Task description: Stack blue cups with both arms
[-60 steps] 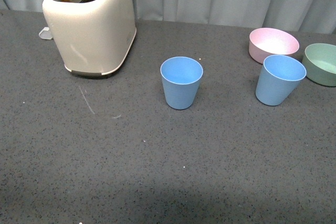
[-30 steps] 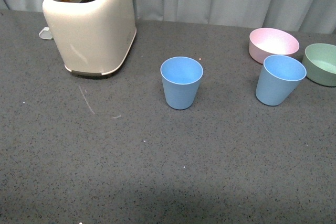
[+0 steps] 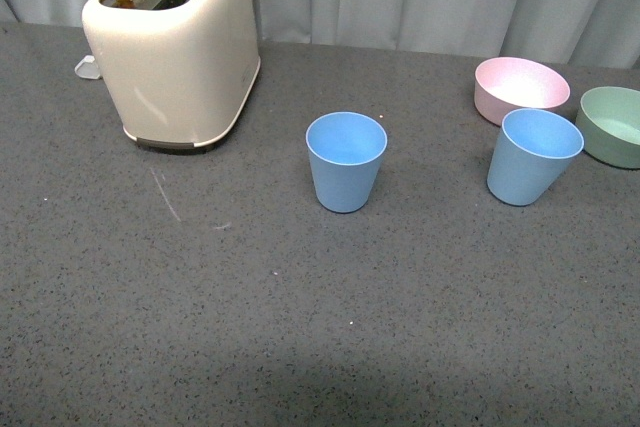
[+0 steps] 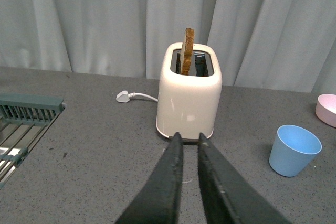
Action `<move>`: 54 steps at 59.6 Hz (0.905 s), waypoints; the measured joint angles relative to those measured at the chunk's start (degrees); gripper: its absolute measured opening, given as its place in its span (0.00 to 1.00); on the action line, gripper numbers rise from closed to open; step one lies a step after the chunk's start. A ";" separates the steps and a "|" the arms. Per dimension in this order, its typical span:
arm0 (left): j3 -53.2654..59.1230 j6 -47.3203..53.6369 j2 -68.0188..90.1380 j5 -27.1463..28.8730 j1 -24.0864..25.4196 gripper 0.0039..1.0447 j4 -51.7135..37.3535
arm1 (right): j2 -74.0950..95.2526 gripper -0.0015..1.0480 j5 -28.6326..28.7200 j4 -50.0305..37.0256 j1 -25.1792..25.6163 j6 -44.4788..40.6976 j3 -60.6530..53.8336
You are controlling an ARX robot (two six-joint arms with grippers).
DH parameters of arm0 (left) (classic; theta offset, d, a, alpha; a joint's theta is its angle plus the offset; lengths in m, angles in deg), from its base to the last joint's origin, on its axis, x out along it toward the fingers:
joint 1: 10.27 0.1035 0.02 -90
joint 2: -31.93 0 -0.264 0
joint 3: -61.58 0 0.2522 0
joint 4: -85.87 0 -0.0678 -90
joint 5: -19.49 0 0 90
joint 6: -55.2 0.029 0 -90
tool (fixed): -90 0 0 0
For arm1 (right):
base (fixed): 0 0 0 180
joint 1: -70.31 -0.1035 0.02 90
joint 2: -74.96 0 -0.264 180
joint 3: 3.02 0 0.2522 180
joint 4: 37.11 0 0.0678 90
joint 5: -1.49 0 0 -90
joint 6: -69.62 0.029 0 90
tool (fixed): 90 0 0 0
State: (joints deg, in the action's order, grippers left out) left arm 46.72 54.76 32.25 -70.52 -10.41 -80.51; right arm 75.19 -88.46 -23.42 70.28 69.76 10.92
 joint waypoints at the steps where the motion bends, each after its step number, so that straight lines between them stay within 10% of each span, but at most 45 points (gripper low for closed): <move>1: 0.00 0.00 0.00 0.00 0.00 0.14 0.00 | 0.00 0.91 0.02 0.00 0.00 0.00 0.00; 25: 0.00 0.02 -0.07 0.02 -0.02 0.95 0.02 | 5.09 0.91 -6.47 0.98 -0.81 -5.55 1.27; 41: 0.00 0.11 -0.11 0.00 0.00 0.94 0.02 | 48.39 0.91 -1.75 -20.37 1.70 -6.49 11.69; 54: 0.00 0.11 -0.11 0.00 -0.02 0.94 0.02 | 81.81 0.91 1.09 -16.00 2.54 -0.59 29.79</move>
State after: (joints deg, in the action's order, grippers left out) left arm 46.72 54.87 32.14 -70.52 -10.43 -80.49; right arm 157.00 -87.37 -39.42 72.82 69.17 40.71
